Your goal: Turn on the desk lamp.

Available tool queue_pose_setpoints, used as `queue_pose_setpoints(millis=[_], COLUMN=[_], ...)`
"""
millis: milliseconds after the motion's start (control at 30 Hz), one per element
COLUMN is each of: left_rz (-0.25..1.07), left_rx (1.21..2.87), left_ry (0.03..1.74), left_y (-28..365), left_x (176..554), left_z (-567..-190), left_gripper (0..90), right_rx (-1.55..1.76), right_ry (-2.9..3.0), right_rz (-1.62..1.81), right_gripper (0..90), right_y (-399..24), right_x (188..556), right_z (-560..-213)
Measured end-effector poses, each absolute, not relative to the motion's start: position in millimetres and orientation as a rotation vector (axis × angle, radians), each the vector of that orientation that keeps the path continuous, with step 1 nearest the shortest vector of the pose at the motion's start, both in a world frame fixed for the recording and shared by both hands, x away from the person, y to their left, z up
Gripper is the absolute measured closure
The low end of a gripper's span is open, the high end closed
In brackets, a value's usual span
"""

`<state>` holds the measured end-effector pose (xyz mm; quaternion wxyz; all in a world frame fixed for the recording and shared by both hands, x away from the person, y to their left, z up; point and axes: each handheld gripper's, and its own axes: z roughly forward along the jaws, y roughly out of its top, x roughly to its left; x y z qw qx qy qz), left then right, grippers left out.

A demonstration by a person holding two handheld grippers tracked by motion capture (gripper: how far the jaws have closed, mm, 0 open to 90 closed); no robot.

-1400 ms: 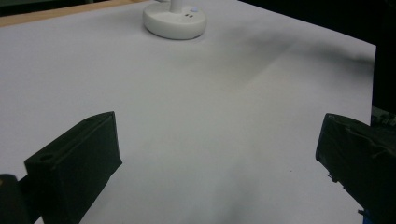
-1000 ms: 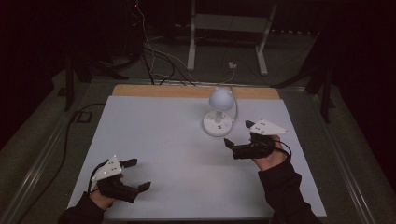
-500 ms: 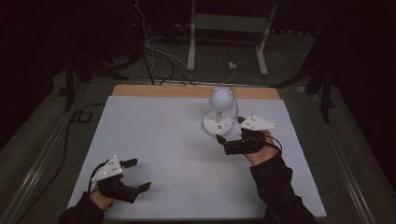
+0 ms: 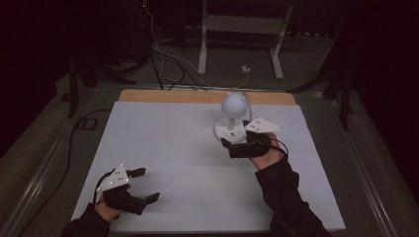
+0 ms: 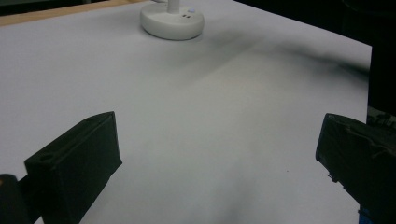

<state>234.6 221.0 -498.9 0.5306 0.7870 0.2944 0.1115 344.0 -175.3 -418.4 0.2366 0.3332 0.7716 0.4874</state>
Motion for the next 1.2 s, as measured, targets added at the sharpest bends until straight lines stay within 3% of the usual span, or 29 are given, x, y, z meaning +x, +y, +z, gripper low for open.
queue_pose_setpoints(millis=[533,1033,1200], left_rz=[0.258,0.253,0.25], left_rx=[1.874,1.873,1.873], left_ry=[0.702,0.702,0.704], left_y=[221.5,221.6,221.6], left_x=[234.7,235.1,235.4], left_z=[-498.5,-498.4,-498.5], left_gripper=[0.3,0.2,0.3], right_rx=[0.912,0.997,1.042], right_ry=[2.145,2.103,2.072], right_rz=[1.312,1.22,1.195], right_gripper=[5.8,18.9,29.3], right_y=[-157.0,-151.9,-151.1], right_x=[365.4,376.4,380.0], right_z=[-443.5,-463.6,-467.2])
